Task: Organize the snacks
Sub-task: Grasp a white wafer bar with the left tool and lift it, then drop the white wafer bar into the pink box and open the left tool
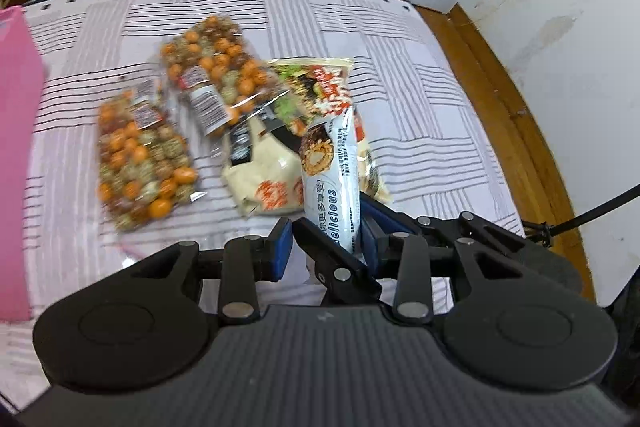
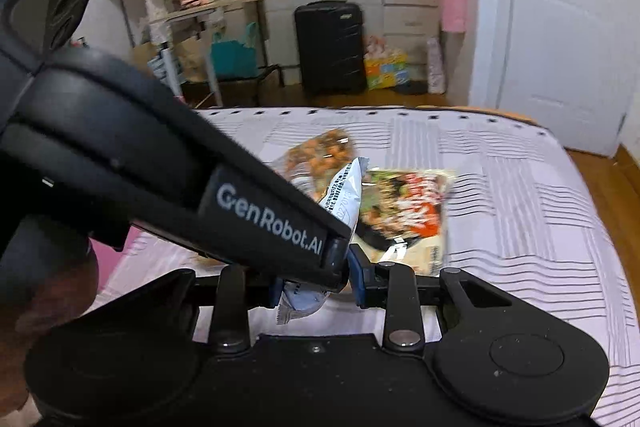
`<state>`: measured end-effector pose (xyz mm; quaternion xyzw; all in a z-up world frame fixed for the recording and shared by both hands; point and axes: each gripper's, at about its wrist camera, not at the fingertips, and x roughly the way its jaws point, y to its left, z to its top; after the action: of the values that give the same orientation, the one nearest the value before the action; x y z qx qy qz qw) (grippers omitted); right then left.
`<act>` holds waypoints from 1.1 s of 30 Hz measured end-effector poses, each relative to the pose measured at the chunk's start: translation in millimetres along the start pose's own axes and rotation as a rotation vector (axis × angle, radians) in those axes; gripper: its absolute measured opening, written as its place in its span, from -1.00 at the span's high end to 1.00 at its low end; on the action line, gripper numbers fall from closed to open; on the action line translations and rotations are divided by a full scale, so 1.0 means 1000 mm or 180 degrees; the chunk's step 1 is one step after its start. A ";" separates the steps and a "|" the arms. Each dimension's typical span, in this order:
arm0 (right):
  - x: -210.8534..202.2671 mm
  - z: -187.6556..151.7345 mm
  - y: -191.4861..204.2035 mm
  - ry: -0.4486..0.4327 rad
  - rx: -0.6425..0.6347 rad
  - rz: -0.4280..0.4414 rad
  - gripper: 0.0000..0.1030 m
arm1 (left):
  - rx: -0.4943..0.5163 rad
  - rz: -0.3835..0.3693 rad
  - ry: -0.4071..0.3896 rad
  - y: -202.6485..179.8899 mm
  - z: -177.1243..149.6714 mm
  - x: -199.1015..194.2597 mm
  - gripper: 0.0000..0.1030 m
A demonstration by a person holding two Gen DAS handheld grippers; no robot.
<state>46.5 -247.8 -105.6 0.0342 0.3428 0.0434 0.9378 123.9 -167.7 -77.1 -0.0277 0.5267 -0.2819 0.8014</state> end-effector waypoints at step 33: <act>0.048 0.083 0.205 0.0037 -0.1638 0.1280 0.28 | -0.1067 0.0731 -0.0667 0.195 -0.023 -0.147 0.31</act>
<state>124.5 -41.5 -53.6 -0.1371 0.3122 0.3132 0.8864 144.6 72.3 -31.8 -0.1295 0.4797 -0.0929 0.8628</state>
